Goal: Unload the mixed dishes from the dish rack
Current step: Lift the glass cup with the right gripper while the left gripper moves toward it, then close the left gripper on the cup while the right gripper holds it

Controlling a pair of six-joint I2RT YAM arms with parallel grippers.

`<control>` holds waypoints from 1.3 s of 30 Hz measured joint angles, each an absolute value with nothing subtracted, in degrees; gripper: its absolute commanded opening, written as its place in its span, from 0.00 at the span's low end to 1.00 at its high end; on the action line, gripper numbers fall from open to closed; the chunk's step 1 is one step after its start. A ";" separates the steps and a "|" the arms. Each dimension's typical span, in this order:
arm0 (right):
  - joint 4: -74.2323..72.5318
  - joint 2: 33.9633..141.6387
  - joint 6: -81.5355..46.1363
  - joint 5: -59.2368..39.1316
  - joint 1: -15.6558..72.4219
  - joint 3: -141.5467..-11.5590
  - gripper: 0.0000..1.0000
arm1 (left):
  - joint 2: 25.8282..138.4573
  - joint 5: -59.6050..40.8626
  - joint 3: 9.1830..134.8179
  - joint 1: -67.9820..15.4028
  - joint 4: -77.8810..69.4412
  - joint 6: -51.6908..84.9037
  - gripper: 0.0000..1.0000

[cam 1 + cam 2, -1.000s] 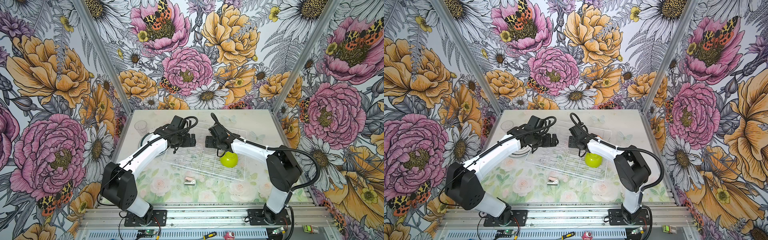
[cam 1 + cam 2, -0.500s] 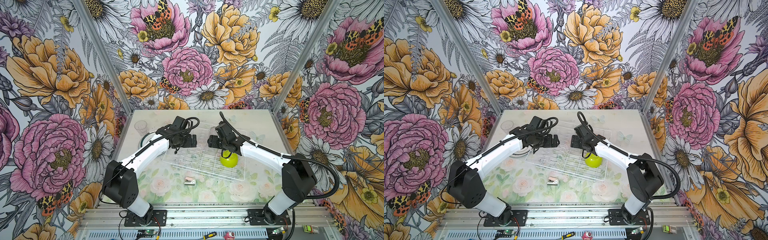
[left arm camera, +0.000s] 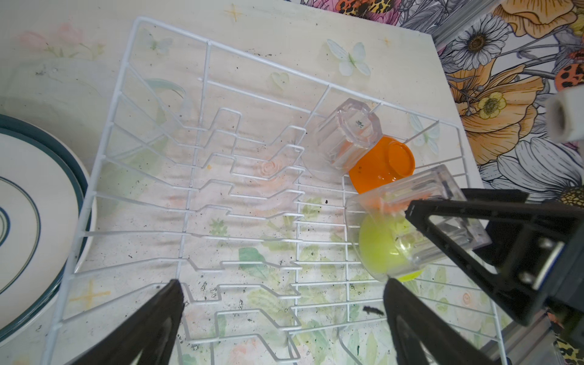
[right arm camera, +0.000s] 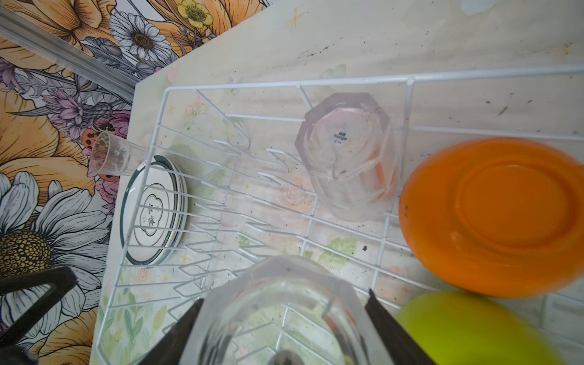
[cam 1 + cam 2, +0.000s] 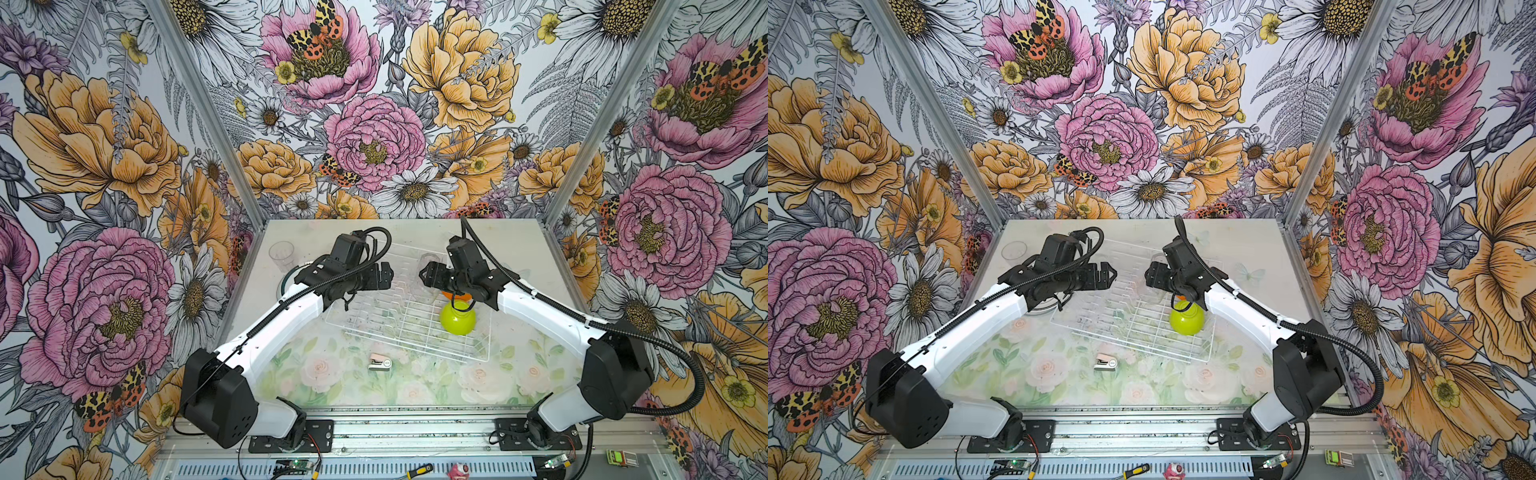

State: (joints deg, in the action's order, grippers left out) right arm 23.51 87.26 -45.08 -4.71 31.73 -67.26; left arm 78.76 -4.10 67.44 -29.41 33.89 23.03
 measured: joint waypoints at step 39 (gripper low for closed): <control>3.90 83.20 -61.63 -22.81 26.55 -64.97 0.58 | 73.80 -18.35 55.37 -32.36 0.32 30.79 0.73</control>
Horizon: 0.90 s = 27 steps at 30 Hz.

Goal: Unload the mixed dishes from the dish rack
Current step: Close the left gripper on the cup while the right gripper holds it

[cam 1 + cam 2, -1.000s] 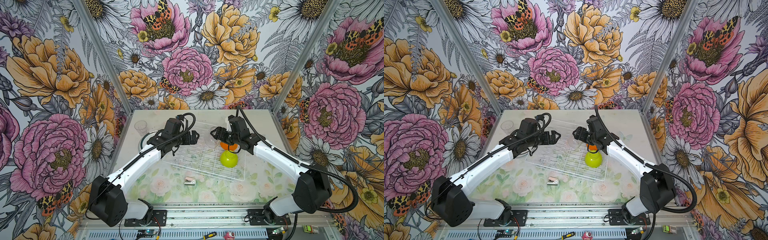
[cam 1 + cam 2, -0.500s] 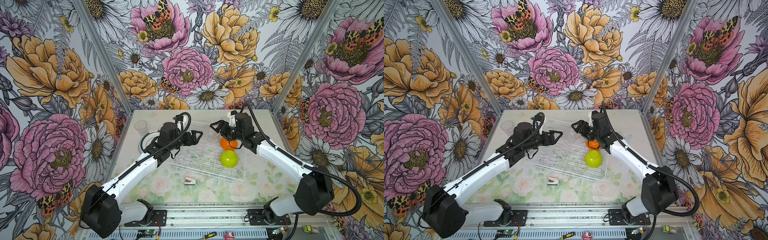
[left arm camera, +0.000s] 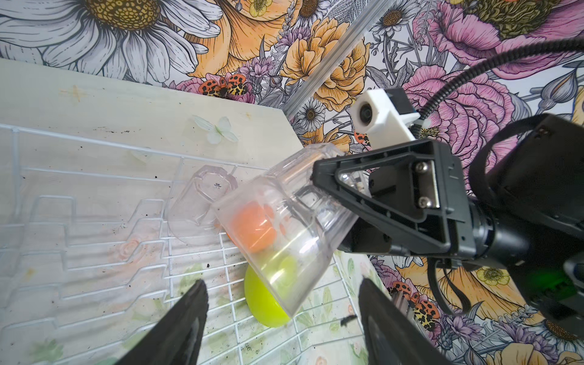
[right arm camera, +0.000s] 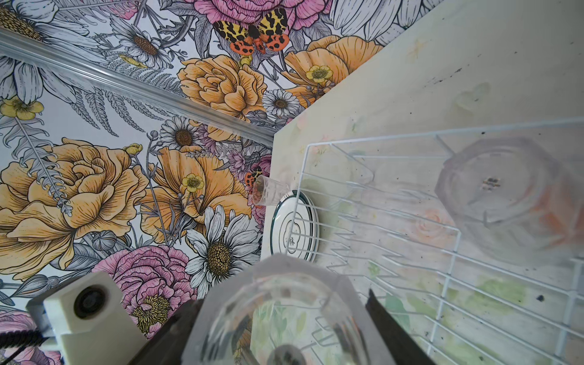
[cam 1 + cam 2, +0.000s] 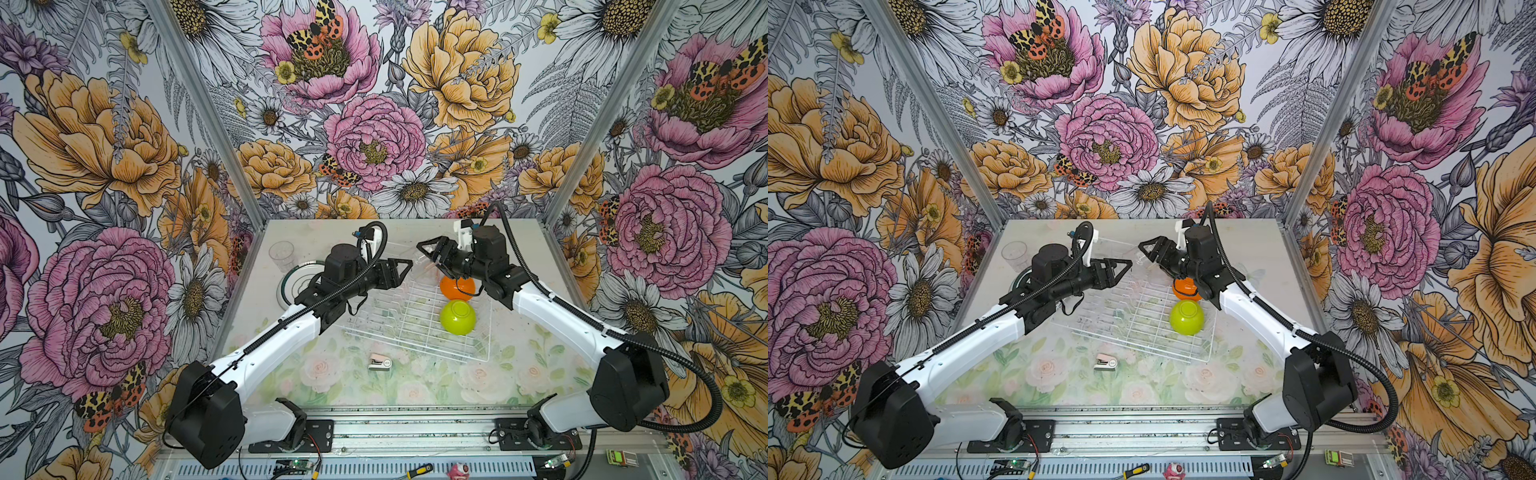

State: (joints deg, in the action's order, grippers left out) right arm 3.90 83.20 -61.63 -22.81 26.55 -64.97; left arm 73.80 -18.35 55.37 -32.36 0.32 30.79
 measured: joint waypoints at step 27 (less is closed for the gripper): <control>0.45 81.06 -65.17 -23.27 26.55 -63.13 0.57 | 79.66 -19.00 57.01 -35.51 -9.80 33.45 0.50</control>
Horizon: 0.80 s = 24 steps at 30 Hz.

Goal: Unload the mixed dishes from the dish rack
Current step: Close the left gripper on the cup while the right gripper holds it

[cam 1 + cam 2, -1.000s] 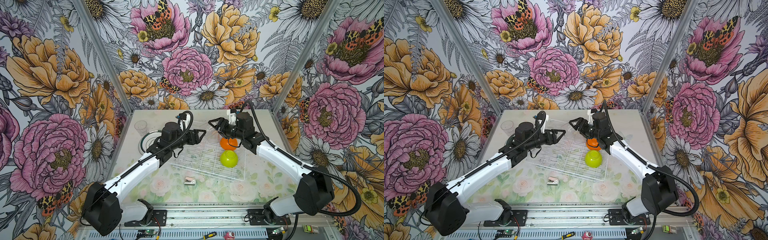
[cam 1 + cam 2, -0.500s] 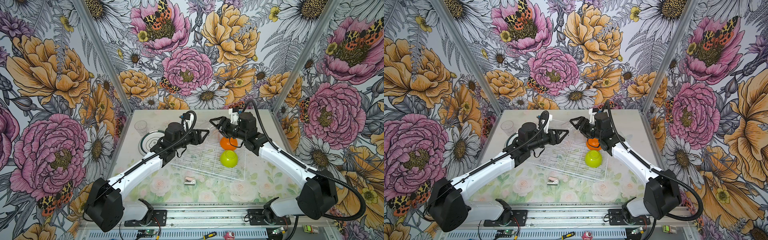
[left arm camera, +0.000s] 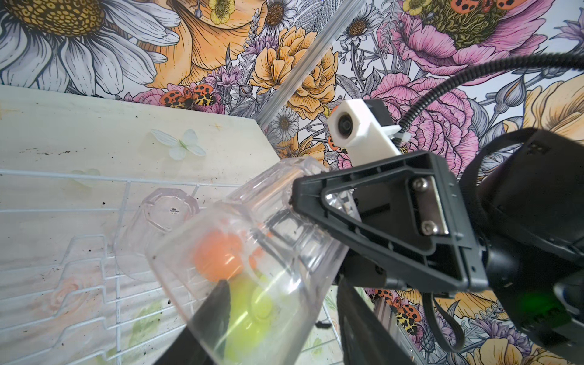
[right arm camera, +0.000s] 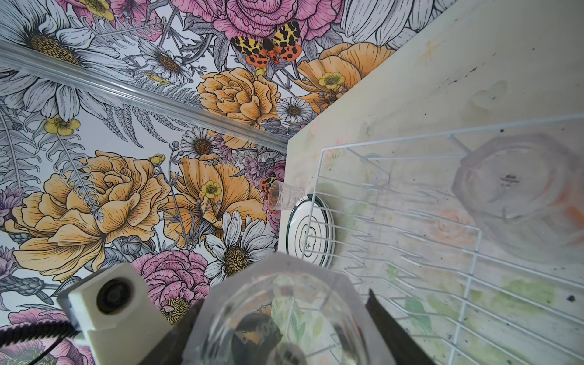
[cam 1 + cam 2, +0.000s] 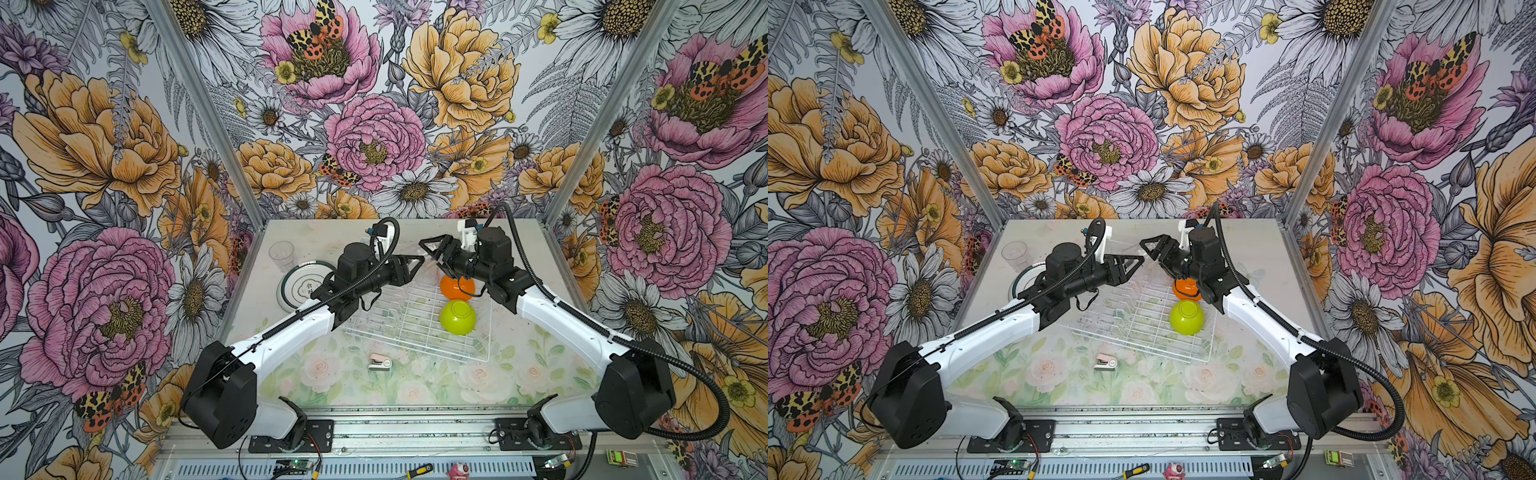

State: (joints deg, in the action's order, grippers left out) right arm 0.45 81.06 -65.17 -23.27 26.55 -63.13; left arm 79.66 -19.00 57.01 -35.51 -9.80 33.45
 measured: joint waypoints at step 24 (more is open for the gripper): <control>-6.66 80.68 -71.42 -23.24 24.82 -62.76 0.61 | 82.61 -25.54 60.88 -36.36 -14.92 38.46 0.02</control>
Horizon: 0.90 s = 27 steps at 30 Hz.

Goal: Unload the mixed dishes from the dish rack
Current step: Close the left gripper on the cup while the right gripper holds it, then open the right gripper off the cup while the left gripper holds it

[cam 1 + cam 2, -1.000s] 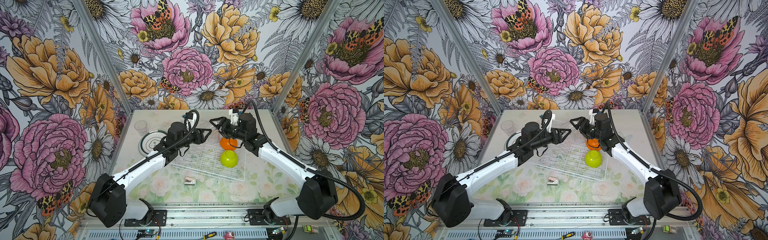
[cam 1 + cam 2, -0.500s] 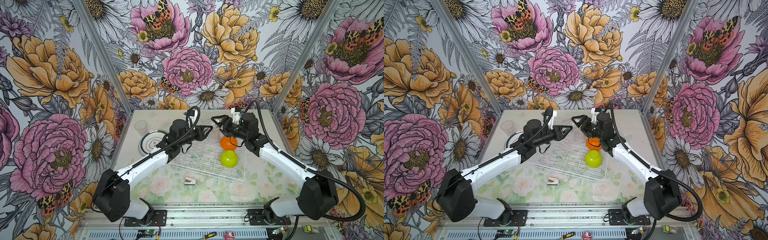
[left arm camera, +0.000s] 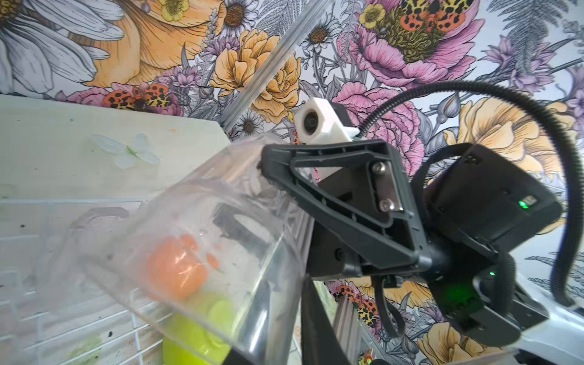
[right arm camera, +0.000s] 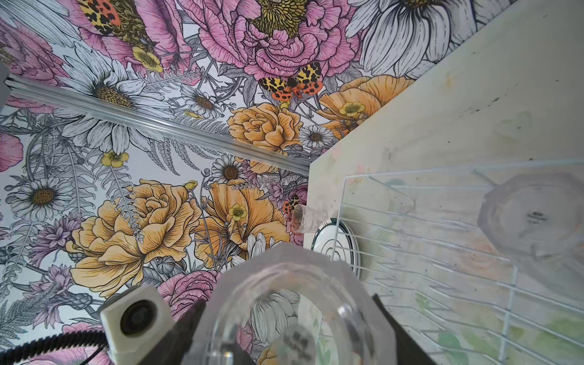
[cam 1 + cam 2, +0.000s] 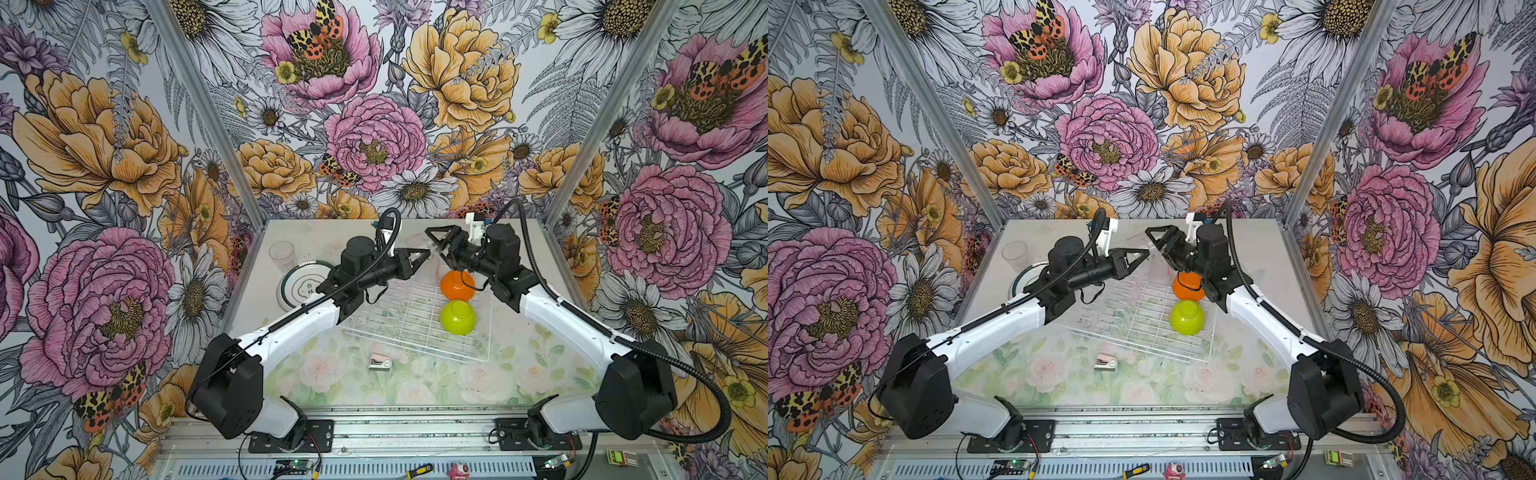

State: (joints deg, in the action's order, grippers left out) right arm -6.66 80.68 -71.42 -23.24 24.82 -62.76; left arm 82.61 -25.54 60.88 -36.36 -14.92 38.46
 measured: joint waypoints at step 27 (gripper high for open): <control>-0.14 76.47 -63.24 -19.99 26.33 -60.45 0.90 | 78.43 -14.02 61.12 -36.45 -5.32 32.77 0.00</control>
